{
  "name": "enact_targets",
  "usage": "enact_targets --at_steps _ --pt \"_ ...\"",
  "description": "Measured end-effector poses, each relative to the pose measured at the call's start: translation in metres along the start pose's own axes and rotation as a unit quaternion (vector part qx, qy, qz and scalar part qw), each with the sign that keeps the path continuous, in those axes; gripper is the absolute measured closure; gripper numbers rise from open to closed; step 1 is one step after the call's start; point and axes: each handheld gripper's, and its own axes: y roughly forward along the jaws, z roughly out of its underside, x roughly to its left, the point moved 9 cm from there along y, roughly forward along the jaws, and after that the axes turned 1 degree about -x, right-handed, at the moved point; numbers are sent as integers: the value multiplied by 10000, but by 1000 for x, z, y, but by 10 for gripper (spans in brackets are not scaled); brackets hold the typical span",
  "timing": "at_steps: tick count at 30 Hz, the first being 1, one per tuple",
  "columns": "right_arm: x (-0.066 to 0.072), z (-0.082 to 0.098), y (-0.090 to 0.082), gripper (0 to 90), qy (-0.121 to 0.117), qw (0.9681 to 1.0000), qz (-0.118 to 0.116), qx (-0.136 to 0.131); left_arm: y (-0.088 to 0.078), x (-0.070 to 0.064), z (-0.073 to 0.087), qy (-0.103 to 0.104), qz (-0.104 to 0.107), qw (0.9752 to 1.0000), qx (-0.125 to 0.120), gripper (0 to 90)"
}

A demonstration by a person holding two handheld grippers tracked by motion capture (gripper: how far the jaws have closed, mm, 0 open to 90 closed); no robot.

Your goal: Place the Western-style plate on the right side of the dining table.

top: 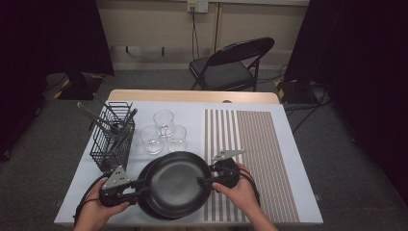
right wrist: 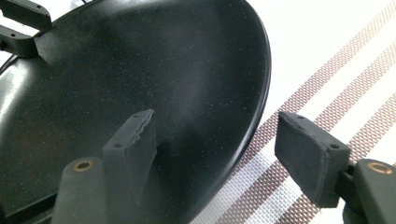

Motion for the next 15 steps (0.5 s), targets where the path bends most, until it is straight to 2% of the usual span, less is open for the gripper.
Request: enact_targets --at_steps 15 --pt "1 0 -1 321 112 9999 -26 44 0 0 0 -38 -35 10000 10 640"
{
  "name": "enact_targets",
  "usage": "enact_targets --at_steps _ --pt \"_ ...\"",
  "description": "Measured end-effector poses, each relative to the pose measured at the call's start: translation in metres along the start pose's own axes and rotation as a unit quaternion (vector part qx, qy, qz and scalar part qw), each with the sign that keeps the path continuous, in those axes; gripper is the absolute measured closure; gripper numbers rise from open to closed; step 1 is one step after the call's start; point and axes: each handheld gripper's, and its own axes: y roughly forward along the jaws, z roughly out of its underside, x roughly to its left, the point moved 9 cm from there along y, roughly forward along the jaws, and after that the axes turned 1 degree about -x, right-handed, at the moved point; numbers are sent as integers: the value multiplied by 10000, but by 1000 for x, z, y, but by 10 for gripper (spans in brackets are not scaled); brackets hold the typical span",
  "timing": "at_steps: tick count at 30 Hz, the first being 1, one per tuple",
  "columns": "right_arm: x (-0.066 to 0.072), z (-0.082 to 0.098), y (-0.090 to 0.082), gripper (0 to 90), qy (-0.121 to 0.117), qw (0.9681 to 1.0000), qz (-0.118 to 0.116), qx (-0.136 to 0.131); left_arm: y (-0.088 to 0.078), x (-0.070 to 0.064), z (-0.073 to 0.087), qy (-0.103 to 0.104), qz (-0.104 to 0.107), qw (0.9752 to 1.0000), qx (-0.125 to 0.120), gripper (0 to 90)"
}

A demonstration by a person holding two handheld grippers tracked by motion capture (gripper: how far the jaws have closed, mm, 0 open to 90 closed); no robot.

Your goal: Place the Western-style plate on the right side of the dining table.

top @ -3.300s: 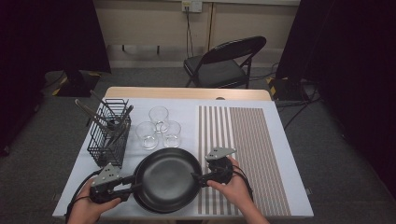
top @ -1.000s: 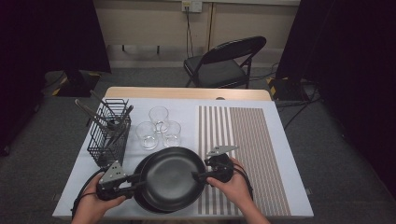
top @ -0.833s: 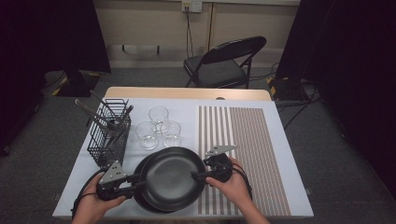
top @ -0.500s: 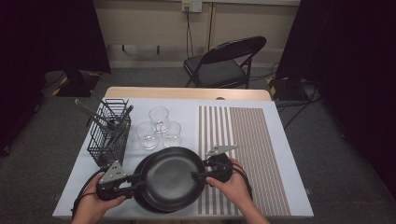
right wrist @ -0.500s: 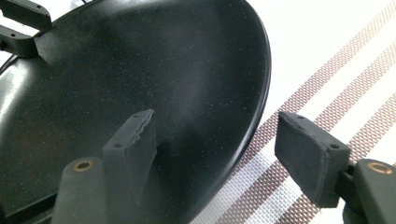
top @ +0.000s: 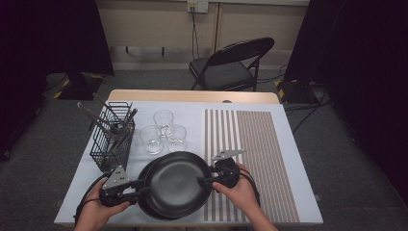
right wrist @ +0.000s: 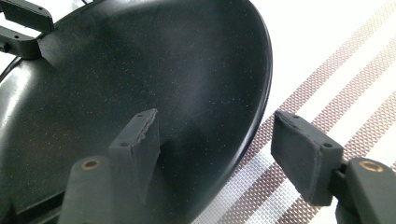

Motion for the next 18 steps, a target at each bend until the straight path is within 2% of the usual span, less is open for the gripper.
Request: enact_targets --at_steps 5,7,14,18 --pt "0 0 0 323 -9 10000 3 8 0 1 0 41 7 10000 -54 641" --pt "0 0 0 321 -14 10000 -16 -4 0 0 1 -8 74 9999 -74 640" --pt "-1 1 -1 316 3 10000 -30 -18 -3 -2 1 76 184 9998 -30 638" --pt "-3 1 -2 316 0 10000 -21 -38 -4 -5 2 57 261 9996 -34 632"
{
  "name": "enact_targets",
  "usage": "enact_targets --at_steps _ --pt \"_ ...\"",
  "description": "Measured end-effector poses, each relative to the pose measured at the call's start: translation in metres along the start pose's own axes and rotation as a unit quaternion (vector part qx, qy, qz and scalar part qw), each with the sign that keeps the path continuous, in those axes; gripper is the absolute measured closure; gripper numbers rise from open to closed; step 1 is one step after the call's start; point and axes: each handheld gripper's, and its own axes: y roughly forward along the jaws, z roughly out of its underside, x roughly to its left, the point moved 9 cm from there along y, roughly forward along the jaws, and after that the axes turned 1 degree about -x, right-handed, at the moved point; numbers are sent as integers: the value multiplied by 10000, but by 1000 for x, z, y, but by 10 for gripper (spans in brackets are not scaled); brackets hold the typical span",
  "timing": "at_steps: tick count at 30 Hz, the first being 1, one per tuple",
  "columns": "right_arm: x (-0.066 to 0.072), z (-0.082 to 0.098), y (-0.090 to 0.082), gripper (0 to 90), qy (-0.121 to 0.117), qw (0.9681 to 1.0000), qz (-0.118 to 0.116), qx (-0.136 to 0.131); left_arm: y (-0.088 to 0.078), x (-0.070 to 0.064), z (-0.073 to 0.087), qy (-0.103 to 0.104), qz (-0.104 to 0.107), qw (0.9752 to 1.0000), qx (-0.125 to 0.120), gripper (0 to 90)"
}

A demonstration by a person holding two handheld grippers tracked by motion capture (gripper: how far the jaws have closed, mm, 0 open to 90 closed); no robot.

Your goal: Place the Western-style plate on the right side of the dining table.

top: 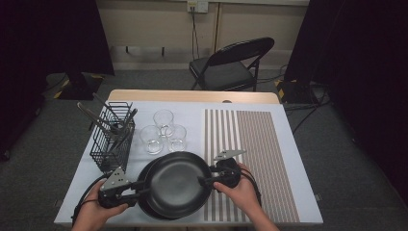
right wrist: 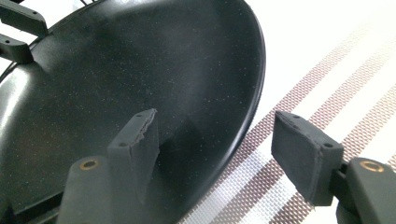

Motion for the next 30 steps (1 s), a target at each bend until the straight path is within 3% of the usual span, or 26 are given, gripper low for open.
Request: enact_targets --at_steps 10,24,30 --pt "-2 0 -1 315 20 10000 31 -16 -2 -1 0 16 163 9999 -9 630" --pt "2 -1 -1 335 31 10000 -10 55 1 0 -1 54 101 9999 -11 638" --pt "1 0 -2 346 74 9999 -43 73 3 1 -1 -19 110 9999 -45 636"
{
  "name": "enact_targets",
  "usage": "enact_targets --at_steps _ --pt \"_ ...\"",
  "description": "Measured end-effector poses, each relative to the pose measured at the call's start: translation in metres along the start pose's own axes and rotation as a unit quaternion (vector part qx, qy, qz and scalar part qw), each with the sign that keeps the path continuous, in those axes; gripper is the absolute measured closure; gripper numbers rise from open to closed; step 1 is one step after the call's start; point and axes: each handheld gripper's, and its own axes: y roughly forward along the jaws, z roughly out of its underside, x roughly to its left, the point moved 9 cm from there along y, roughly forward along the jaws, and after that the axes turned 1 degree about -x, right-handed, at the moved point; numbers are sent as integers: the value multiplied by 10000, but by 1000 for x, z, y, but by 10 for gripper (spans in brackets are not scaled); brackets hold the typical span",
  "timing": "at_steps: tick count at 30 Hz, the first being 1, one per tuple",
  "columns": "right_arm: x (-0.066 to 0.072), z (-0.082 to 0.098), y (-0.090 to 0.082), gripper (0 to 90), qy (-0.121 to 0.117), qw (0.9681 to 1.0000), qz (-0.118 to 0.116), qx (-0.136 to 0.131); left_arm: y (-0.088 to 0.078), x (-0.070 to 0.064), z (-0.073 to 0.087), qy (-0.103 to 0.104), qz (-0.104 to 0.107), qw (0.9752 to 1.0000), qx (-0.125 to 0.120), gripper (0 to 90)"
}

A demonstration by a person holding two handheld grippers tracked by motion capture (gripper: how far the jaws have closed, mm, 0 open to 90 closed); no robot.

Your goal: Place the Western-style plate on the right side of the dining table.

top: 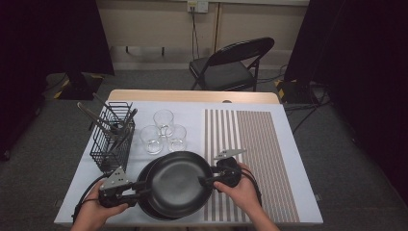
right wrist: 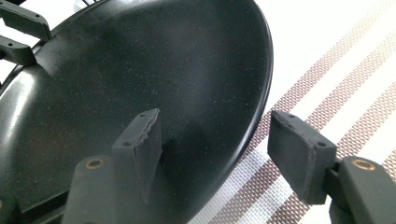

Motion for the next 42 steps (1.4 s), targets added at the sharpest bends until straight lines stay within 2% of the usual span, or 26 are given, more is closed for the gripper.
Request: enact_targets --at_steps 13,19,31,35,39,42 --pt "4 1 2 375 114 9998 -122 55 0 1 1 -40 -1 10000 -24 629" --pt "9 1 4 389 13 9999 -151 70 1 0 0 6 -52 10000 4 629" --pt "11 0 4 392 -25 9998 -161 89 1 0 0 9 -77 10000 8 629" --pt "11 -1 3 401 6 9999 -116 115 2 -1 -1 -16 -69 10000 1 629" --pt "10 -2 -1 431 122 9998 28 162 5 -2 -1 1 -42 10000 -16 630" --pt "6 -3 -4 437 170 9998 65 109 9 -5 -3 -47 12 10000 -70 629"
